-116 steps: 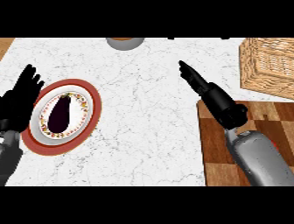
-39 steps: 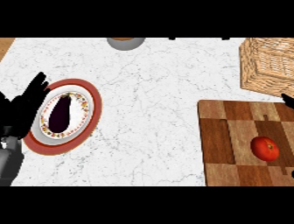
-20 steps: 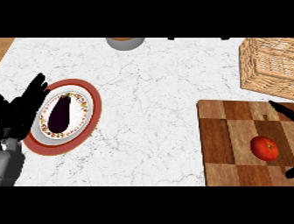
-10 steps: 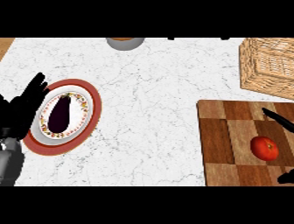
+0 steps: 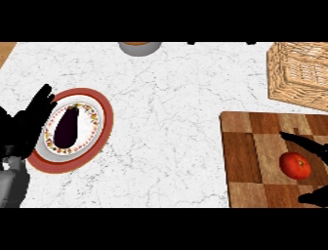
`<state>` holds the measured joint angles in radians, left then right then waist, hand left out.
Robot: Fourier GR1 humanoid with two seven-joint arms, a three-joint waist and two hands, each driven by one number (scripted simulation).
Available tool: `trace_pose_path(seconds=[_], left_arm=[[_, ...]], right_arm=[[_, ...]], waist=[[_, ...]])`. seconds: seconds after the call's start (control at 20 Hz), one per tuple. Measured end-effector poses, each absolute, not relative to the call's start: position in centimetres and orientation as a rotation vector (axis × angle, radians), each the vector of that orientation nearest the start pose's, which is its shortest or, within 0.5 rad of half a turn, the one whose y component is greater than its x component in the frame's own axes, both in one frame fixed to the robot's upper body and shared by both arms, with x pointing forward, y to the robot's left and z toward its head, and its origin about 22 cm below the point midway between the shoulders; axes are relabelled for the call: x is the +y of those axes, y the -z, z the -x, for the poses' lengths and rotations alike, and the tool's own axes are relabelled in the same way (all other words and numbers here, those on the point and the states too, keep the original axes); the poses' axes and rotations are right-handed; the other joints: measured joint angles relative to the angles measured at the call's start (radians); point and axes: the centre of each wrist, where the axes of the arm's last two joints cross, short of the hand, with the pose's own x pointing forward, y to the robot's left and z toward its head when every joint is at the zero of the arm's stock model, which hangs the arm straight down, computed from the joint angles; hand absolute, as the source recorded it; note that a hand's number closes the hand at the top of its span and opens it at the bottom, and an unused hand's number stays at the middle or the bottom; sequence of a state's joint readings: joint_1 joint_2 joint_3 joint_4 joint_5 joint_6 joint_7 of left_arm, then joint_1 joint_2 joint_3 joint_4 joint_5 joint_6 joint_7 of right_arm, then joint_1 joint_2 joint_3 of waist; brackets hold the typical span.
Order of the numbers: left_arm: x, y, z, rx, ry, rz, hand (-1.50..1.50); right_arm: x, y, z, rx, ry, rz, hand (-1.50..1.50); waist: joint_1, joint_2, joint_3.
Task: Pick the tomato from the cutting board and place it in the basket
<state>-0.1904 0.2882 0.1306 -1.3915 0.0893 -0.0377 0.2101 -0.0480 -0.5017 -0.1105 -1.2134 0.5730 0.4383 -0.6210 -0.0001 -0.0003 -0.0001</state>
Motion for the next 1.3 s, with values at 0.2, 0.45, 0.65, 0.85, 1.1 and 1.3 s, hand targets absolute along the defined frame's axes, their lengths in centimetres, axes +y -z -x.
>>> trace_pose_path(seconds=[0.2,0.45,0.65,0.85,1.1,1.3], left_arm=[[31.0,-3.6,-28.6,-1.390,0.074,-0.192,0.00],[31.3,-3.8,-29.0,-1.386,0.074,-0.191,0.00],[31.2,-3.8,-28.8,-1.388,0.072,-0.201,0.00],[31.0,-3.4,-28.3,-1.385,0.069,-0.196,0.00],[31.6,-3.8,-28.6,-1.378,0.061,-0.208,0.00],[31.7,-3.7,-28.7,-1.383,0.059,-0.203,0.00]], right_arm=[[-39.0,0.5,-24.7,-1.458,-1.159,0.217,1.50],[-37.4,0.9,-25.3,-1.475,-1.192,0.240,1.50],[-37.2,1.2,-24.9,-1.488,-1.214,0.239,1.50],[-33.0,1.2,-24.3,-1.427,-1.240,0.333,1.50],[-25.0,0.9,-22.1,-1.352,-1.241,0.452,1.50],[-20.4,-0.3,-19.7,-1.381,-1.120,0.396,1.50]], waist=[[0.001,-0.001,-0.001],[0.001,-0.003,-0.005],[0.002,-0.004,-0.005],[-0.008,-0.009,-0.013],[-0.020,-0.013,-0.015],[-0.018,-0.007,-0.006]])
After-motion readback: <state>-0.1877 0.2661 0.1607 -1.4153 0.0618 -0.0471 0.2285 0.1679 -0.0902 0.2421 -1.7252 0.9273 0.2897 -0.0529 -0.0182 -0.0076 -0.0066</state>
